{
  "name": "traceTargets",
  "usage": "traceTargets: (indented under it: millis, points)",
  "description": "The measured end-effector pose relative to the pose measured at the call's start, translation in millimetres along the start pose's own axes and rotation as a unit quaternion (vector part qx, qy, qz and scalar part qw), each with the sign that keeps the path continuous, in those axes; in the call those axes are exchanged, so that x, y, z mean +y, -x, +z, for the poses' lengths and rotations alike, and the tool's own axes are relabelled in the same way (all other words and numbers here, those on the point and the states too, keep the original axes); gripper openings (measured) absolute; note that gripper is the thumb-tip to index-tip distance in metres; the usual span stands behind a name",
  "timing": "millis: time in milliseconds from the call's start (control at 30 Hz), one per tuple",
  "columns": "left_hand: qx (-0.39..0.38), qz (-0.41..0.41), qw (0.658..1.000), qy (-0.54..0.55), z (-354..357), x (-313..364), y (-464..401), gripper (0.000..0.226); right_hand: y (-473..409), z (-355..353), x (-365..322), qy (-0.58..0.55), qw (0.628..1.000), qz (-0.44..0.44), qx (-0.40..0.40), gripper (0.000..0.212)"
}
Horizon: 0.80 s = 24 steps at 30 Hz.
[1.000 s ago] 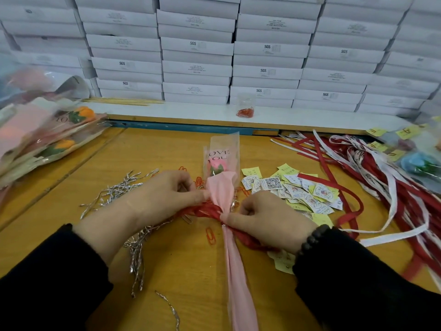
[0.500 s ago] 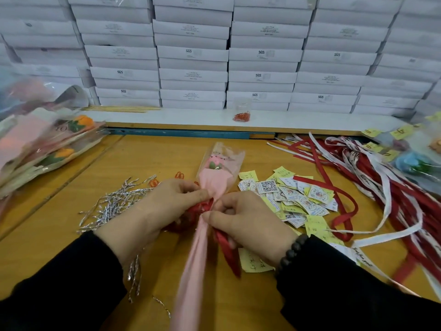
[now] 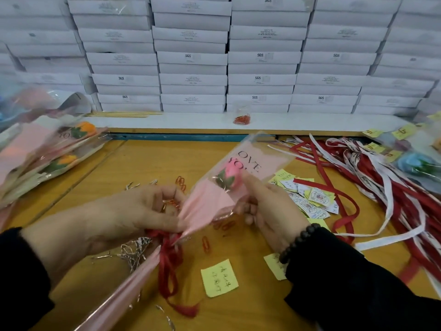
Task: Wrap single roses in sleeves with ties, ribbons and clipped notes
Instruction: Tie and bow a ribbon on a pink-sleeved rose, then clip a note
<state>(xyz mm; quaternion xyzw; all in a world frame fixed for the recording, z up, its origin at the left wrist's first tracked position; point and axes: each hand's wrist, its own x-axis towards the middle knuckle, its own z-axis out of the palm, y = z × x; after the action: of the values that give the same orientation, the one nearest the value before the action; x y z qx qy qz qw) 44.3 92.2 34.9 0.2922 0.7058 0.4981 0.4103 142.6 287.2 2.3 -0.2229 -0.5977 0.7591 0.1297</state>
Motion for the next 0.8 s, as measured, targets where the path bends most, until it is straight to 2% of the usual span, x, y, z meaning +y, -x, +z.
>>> traceTargets:
  millis: [100, 167, 233, 333, 400, 433, 500, 633, 700, 733, 800]
  points:
    - [-0.063, -0.045, 0.994, -0.08, -9, -5, 8, 0.044, -3, -2, 3, -0.036, 0.999, -0.009, 0.004, 0.025]
    - [-0.083, -0.074, 0.988, -0.111, -15, -6, 11, 0.06, -3, 0, 6, -0.032, 0.999, -0.016, -0.018, 0.018]
    - [-0.093, -0.097, 0.984, -0.115, -18, -5, 14, 0.067, -4, 2, 10, -0.022, 0.999, -0.026, -0.036, 0.02]
    - [-0.056, -0.11, 0.987, -0.1, -18, 4, 12, 0.056, 0, 8, 13, 0.01, 0.997, -0.054, -0.051, 0.02]
    - [-0.013, -0.109, 0.984, -0.141, -11, 10, 8, 0.053, 4, 11, 15, 0.032, 0.995, -0.063, -0.067, 0.051]
    - [0.012, -0.103, 0.984, -0.144, -7, 13, 4, 0.058, 4, 12, 16, 0.041, 0.993, -0.071, -0.084, 0.051]
    - [0.055, -0.082, 0.988, -0.119, 0, 15, -7, 0.068, 4, 13, 20, 0.057, 0.988, -0.076, -0.118, 0.029]
    - [0.063, -0.064, 0.996, -0.007, 11, 20, -20, 0.06, 13, 18, 16, 0.051, 0.987, -0.064, -0.137, 0.02]
    - [0.07, -0.057, 0.996, 0.028, 8, 18, -24, 0.067, 18, 14, 4, 0.168, 0.976, -0.046, -0.133, 0.036]
    - [0.081, -0.052, 0.995, 0.039, 6, 17, -25, 0.067, 19, 11, -4, 0.256, 0.954, -0.033, -0.155, 0.043]
    - [0.098, -0.042, 0.992, 0.067, 3, 13, -27, 0.055, 24, 5, -17, 0.406, 0.877, -0.015, -0.257, 0.041]
